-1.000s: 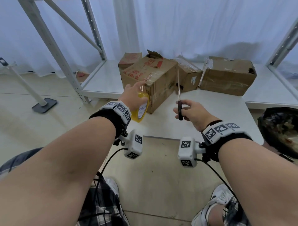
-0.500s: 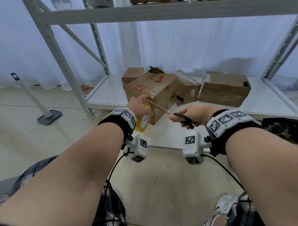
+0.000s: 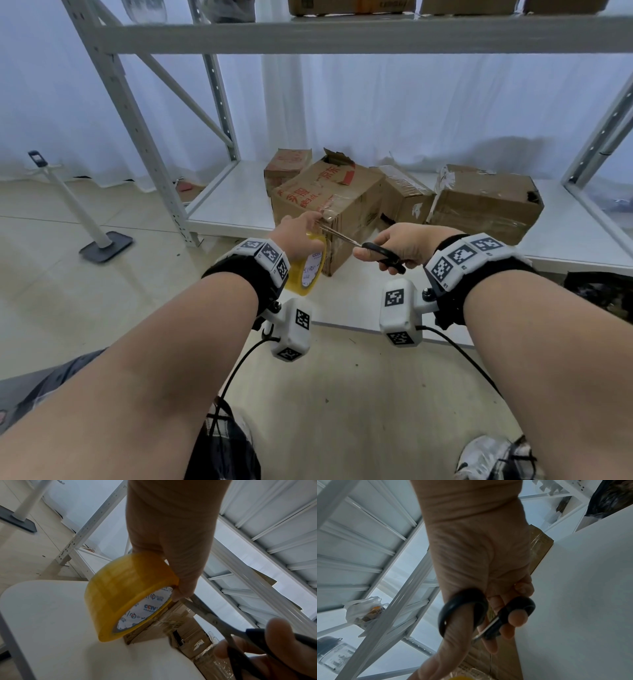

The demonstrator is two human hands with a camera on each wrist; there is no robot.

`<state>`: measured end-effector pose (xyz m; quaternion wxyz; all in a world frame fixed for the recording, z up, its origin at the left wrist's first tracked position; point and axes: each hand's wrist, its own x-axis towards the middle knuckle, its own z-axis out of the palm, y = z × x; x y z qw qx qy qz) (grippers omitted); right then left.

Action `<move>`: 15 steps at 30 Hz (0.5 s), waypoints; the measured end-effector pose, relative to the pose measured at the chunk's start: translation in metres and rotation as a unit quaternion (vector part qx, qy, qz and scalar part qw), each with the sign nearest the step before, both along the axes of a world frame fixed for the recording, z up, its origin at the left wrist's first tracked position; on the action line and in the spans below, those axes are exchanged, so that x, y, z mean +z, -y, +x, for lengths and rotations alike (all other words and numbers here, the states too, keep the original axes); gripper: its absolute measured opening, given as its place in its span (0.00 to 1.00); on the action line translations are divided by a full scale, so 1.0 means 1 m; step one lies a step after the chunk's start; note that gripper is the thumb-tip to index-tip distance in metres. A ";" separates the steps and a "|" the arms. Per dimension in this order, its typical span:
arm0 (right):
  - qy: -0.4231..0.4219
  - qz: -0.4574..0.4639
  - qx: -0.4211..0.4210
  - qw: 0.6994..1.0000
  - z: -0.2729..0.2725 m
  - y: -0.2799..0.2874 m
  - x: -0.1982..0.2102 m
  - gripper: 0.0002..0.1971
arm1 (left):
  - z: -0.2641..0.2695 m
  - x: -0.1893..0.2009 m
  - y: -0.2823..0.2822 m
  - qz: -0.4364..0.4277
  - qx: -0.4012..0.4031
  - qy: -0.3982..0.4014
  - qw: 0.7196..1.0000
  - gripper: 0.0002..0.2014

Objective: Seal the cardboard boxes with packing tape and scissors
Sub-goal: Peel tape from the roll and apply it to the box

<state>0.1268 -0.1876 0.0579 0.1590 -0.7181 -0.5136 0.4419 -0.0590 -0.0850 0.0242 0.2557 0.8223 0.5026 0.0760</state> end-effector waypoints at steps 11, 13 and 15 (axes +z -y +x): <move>0.025 0.010 0.031 0.999 0.001 -0.020 -0.005 0.30 | 0.002 -0.004 -0.007 -0.010 -0.008 0.009 1.000 0.35; 0.020 0.020 0.031 0.999 0.002 -0.021 -0.006 0.33 | 0.002 -0.004 -0.009 -0.009 -0.005 0.012 1.000 0.34; 0.020 0.029 0.036 0.999 0.003 -0.022 -0.006 0.34 | 0.002 -0.004 -0.010 -0.007 -0.005 0.012 1.000 0.34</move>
